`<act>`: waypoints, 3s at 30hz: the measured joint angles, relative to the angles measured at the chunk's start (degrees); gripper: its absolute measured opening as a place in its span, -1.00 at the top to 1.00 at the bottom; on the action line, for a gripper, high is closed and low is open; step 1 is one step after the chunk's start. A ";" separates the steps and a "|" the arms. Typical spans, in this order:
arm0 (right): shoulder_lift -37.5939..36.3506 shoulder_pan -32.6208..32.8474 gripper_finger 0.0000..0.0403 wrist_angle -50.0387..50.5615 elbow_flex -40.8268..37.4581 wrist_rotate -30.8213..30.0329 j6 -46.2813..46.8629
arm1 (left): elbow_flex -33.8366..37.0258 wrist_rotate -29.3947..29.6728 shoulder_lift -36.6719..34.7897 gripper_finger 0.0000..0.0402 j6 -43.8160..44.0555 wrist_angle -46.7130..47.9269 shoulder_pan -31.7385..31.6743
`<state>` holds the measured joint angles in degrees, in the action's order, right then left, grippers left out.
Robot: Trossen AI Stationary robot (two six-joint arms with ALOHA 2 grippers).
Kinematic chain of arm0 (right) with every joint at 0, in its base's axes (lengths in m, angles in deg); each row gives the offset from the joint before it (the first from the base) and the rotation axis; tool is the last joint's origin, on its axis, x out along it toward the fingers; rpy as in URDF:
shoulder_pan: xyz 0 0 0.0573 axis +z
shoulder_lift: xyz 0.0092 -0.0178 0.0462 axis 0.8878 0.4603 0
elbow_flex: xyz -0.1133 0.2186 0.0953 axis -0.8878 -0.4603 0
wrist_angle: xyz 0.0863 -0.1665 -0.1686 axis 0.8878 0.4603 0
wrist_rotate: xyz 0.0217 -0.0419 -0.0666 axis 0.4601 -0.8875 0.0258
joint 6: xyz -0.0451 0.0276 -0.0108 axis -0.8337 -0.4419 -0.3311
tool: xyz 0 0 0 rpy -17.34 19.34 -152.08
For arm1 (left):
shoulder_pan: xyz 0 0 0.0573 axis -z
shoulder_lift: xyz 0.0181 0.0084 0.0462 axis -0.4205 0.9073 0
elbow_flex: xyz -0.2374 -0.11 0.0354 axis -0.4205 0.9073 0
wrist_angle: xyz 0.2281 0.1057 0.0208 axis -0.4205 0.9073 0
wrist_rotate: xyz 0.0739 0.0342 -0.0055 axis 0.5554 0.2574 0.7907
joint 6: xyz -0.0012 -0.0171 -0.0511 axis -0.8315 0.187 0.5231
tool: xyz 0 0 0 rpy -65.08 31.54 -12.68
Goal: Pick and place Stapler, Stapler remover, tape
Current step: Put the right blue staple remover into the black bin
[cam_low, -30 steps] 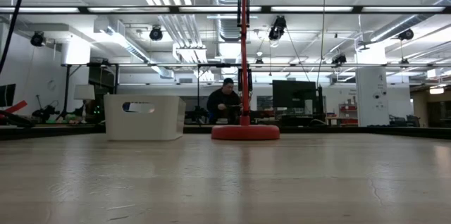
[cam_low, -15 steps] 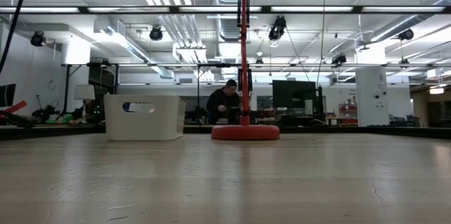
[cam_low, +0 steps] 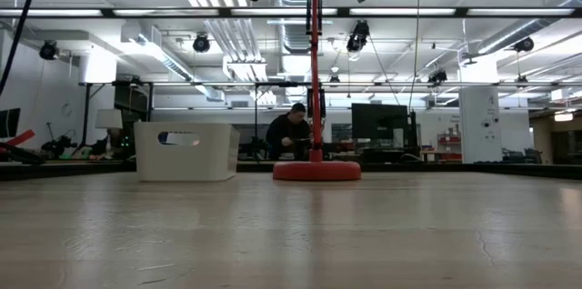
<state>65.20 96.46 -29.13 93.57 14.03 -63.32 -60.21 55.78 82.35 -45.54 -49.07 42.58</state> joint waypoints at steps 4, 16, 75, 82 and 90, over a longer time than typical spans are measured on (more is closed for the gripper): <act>0.00 0.00 0.96 0.41 0.32 0.97 0.98 | 0.00 -0.06 -0.04 0.98 -0.57 0.56 0.00; -0.28 0.48 0.38 0.47 1.73 2.75 1.08 | -0.01 0.27 -0.48 0.99 -0.09 3.01 -0.05; -1.11 -4.57 0.04 1.49 -1.73 3.13 -3.69 | -1.95 -12.86 -7.69 0.96 118.20 74.52 45.24; -1.09 -4.94 0.04 1.50 -2.49 3.13 -2.32 | 2.60 -12.90 -7.69 0.96 118.93 69.27 45.24; -1.07 -5.20 0.04 1.40 -3.13 3.13 -1.75 | 4.87 -12.85 -7.65 0.95 120.85 67.79 45.22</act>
<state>64.13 91.26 -27.73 90.45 17.15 -65.07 -55.33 42.92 74.70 75.31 18.72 87.80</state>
